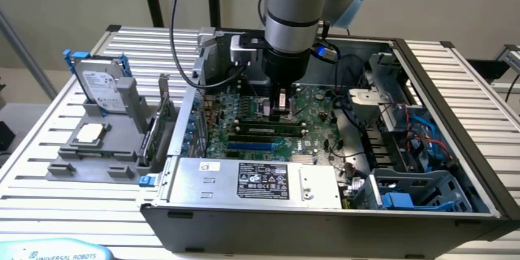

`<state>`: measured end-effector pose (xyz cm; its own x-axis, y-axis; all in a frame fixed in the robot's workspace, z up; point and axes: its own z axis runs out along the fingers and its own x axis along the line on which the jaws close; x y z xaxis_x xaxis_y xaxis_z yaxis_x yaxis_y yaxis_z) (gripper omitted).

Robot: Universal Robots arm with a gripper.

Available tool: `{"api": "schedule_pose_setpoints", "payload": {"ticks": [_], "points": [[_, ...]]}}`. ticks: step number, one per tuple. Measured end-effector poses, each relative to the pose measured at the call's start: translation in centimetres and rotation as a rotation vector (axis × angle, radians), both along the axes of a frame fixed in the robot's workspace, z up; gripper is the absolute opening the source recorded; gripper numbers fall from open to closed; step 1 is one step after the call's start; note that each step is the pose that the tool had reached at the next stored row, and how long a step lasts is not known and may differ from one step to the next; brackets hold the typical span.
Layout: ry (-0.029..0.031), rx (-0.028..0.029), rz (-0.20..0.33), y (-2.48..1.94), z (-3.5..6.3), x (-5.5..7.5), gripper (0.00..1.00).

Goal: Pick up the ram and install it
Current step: 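Press down the ram until it locks into place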

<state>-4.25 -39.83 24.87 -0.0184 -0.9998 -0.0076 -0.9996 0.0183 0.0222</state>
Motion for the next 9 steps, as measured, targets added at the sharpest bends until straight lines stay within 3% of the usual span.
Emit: {"api": "schedule_pose_setpoints", "payload": {"ticks": [9], "points": [[0.0001,-0.0002,0.0,0.0,0.01,0.0,0.11]]}}
